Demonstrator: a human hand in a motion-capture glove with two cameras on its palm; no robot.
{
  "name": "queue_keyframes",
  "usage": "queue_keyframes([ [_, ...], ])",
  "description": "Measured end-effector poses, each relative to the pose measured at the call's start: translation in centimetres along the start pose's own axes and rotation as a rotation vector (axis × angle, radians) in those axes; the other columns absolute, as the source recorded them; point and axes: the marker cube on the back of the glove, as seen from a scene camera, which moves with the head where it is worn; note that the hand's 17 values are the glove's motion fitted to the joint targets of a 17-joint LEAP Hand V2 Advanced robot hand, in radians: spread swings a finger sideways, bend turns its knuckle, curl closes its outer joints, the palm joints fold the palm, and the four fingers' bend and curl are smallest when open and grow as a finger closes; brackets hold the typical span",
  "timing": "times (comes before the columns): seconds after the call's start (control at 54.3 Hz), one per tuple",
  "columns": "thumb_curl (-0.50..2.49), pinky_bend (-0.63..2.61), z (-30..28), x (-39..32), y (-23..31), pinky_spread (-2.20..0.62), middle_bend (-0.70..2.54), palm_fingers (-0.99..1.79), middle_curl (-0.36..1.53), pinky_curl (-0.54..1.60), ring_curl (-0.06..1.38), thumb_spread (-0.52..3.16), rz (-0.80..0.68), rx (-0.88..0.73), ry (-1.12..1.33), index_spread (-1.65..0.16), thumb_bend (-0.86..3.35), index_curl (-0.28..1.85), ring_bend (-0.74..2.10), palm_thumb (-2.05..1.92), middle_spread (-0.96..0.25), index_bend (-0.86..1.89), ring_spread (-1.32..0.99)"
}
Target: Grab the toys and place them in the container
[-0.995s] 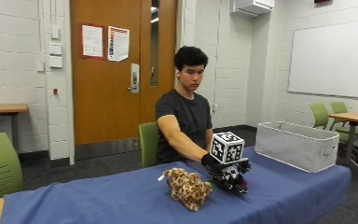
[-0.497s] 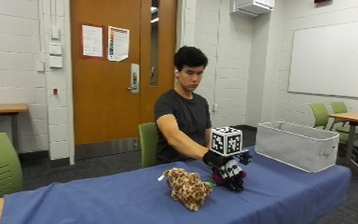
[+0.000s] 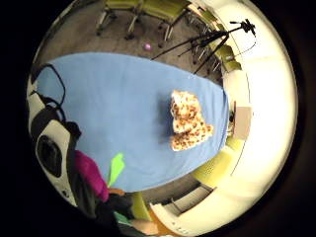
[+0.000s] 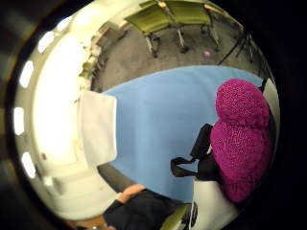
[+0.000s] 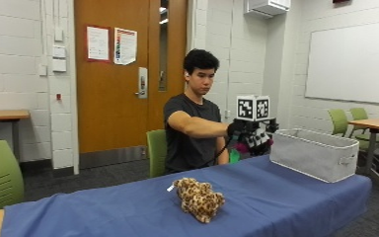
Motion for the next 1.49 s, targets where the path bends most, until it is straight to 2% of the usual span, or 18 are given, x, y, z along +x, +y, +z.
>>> queue_keyframes([
  [0.184,0.72,0.71,-8.4,-8.3,-0.3,-0.50,0.84,1.23,0.60,0.38,0.51,0.77,-0.135,0.118,0.018,-0.34,0.12,0.65,1.08,0.60,-0.38,0.50,-0.42],
  [0.313,0.76,0.74,-13.5,-17.9,0.4,-0.49,0.85,1.20,0.62,0.39,0.51,0.75,-0.275,0.207,0.061,-0.34,0.10,0.69,1.10,0.60,-0.39,0.50,-0.42],
  [0.516,0.83,0.75,-17.1,-33.6,3.3,-0.49,0.85,1.18,0.62,0.38,0.50,0.72,-0.547,0.250,-0.011,-0.34,0.08,0.74,1.12,0.61,-0.39,0.48,-0.41],
  [0.608,0.86,0.75,-17.3,-39.4,3.5,-0.49,0.85,1.17,0.63,0.38,0.50,0.72,-0.542,0.232,-0.068,-0.35,0.06,0.77,1.12,0.61,-0.39,0.47,-0.41],
  [0.718,0.89,0.76,-16.2,-37.0,0.5,-0.49,0.85,1.17,0.63,0.38,0.49,0.71,-0.650,0.224,-0.126,-0.35,0.05,0.79,1.12,0.61,-0.39,0.45,-0.41],
  [0.811,0.91,0.76,-15.1,-40.0,1.0,-0.49,0.84,1.17,0.63,0.37,0.49,0.71,-0.742,0.227,-0.092,-0.35,0.04,0.81,1.12,0.61,-0.39,0.44,-0.41],
  [0.921,0.94,0.76,-14.4,-42.5,1.2,-0.48,0.84,1.17,0.64,0.37,0.48,0.71,-0.696,0.210,-0.130,-0.36,0.03,0.83,1.12,0.61,-0.39,0.42,-0.41],
  [0.995,0.96,0.76,-14.2,-43.7,2.2,-0.48,0.84,1.17,0.64,0.37,0.48,0.71,-0.792,0.166,-0.239,-0.36,0.03,0.84,1.12,0.62,-0.39,0.41,-0.40],
  [1.105,0.98,0.77,-11.6,-41.0,0.3,-0.48,0.81,1.14,0.64,0.37,0.48,0.72,-0.770,0.086,0.041,-0.37,0.01,0.86,1.12,0.61,-0.39,0.38,-0.41],
  [1.124,0.93,0.83,-11.4,-40.7,0.2,-0.47,0.75,0.99,0.62,0.39,0.47,0.79,-0.767,0.068,0.053,-0.36,-0.05,0.82,1.13,0.53,-0.40,0.24,-0.41],
  [1.179,0.82,0.78,-11.3,-40.2,0.0,-0.40,0.71,0.61,0.61,0.40,0.49,0.97,-0.722,0.051,0.019,-0.33,-0.08,0.83,1.13,0.37,-0.38,0.12,-0.42],
  [1.197,0.76,0.79,-11.4,-40.1,0.0,-0.34,0.51,-0.11,0.56,0.42,0.42,0.94,-0.708,0.053,0.006,-0.28,-0.20,0.81,0.87,0.16,-0.29,0.08,-0.36],
  [1.216,0.74,0.84,-11.5,-39.9,0.1,-0.32,0.51,-0.20,0.59,0.48,0.48,0.96,-0.701,0.054,-0.004,-0.26,-0.17,0.86,0.86,0.12,-0.25,0.15,-0.33],
  [1.345,0.60,0.81,-12.7,-37.1,0.0,-0.22,0.38,-0.12,0.49,0.37,0.30,0.98,-0.680,0.098,-0.054,-0.19,-0.10,0.67,0.61,-0.06,-0.13,0.10,-0.26],
  [1.4,0.56,0.81,-13.2,-36.8,0.9,-0.19,0.36,-0.09,0.48,0.36,0.28,0.99,-0.673,0.123,-0.029,-0.17,-0.09,0.64,0.59,-0.08,-0.10,0.11,-0.24],
  [1.492,0.49,0.79,-14.1,-39.0,4.2,-0.17,0.34,-0.06,0.47,0.35,0.28,0.99,-0.571,0.154,-0.016,-0.15,-0.09,0.59,0.58,-0.09,-0.07,0.12,-0.23],
])
